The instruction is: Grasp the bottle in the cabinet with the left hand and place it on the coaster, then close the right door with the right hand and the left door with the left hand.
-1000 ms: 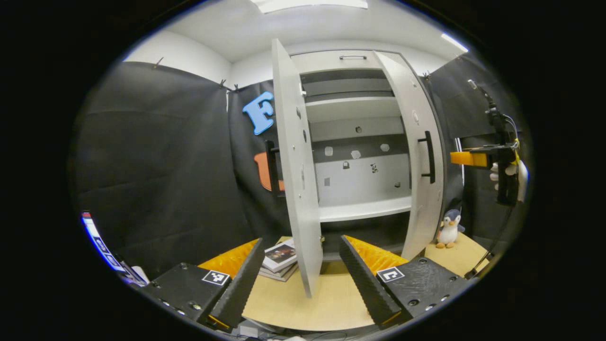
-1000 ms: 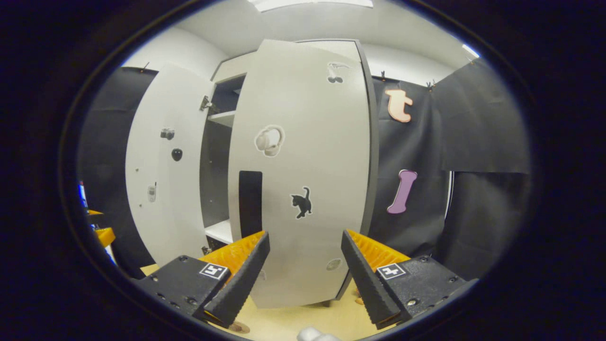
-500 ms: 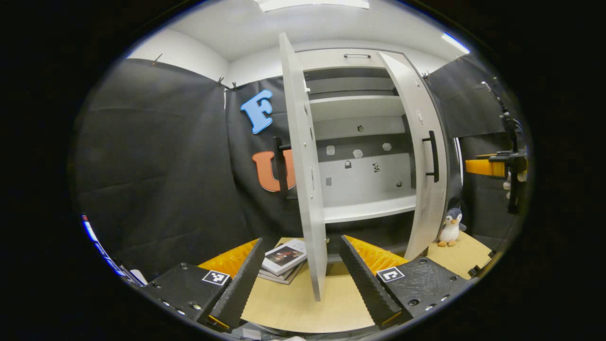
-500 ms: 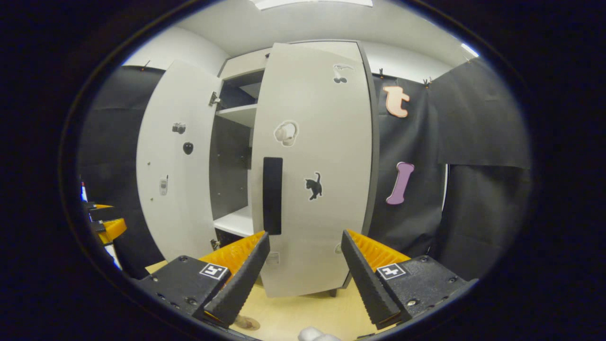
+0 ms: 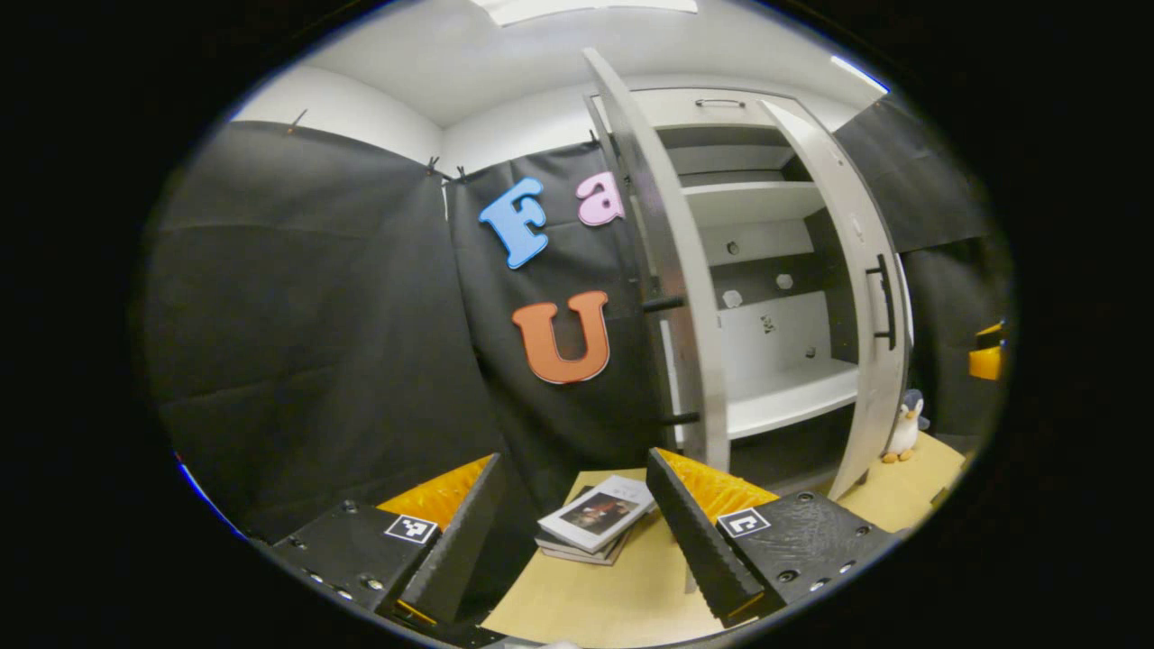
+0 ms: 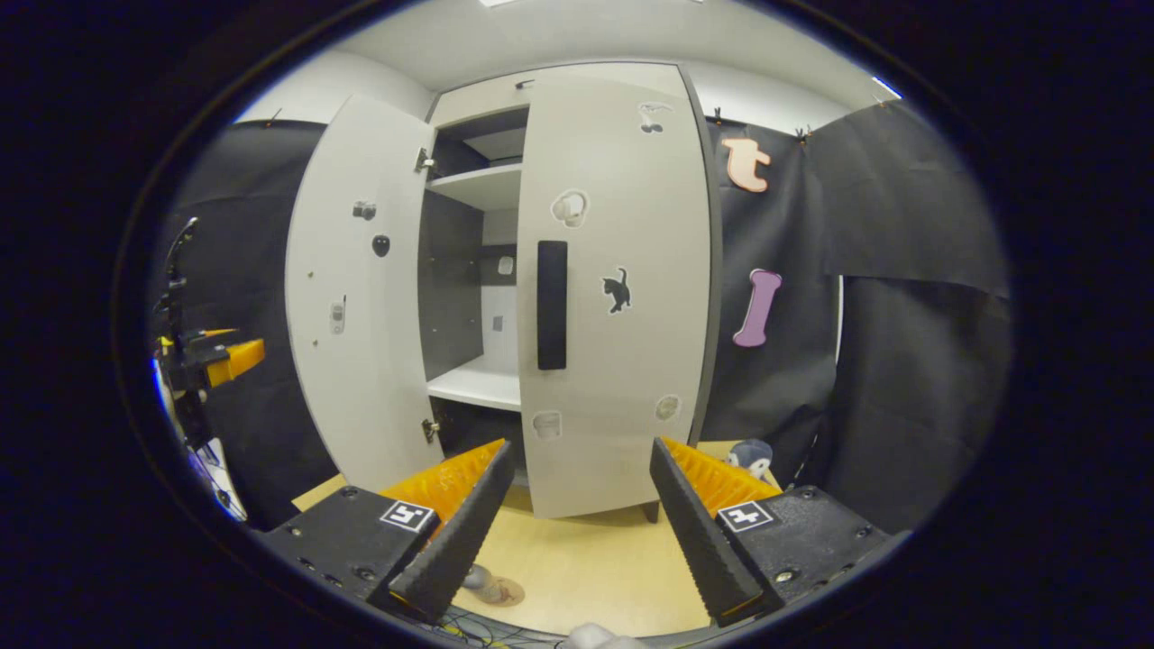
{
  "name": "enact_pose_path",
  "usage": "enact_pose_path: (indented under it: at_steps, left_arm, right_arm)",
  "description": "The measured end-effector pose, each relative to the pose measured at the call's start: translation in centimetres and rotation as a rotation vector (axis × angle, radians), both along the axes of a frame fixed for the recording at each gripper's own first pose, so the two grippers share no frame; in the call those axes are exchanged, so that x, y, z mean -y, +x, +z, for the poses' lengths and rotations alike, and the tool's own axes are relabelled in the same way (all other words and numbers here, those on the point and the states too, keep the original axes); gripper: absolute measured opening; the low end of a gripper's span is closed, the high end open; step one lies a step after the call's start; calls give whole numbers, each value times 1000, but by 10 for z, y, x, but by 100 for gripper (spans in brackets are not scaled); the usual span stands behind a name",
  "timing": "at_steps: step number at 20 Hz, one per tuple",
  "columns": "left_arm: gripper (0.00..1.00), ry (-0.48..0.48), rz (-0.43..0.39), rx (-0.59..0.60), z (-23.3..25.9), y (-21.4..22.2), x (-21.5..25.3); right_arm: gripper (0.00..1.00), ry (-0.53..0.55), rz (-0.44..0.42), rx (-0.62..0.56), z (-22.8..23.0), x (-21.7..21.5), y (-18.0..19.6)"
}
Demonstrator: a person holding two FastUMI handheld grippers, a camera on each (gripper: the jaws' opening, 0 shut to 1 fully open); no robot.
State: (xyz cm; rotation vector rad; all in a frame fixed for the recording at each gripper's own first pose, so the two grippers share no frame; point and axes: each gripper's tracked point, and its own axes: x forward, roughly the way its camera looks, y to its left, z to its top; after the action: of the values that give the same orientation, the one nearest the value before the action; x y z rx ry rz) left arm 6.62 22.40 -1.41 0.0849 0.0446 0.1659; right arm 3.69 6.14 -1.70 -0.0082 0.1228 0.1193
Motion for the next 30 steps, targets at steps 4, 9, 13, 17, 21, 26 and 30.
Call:
enact_pose_path:
  at_steps: [4, 9, 13, 17, 21, 26, 30]
  left_arm:
    - [97, -40, 11, 13, 16, 43, -22]
    - [97, -24, -17, 24, 26, 75, -10]
    - [94, 17, 28, 45, 29, 72, -7]
    - [84, 35, 65, 32, 31, 67, -2]
    - [87, -17, 70, 25, 28, 64, 14]
    - [84, -14, 34, 31, 32, 64, 51]
    - [84, -36, -56, 39, 34, 74, 97]
  right_arm:
    - [100, 2, -45, -38, -16, 1, -24]
    - [100, 22, -91, -58, -20, 18, -37]
    - [99, 21, -95, -43, -15, 29, -35]
    - [100, 24, -45, -49, -12, 38, -29]
    - [99, 30, -39, -35, -6, 57, -27]
    - [99, 25, -41, -35, -5, 78, -24]
    - [100, 26, -38, -43, -8, 83, -26]
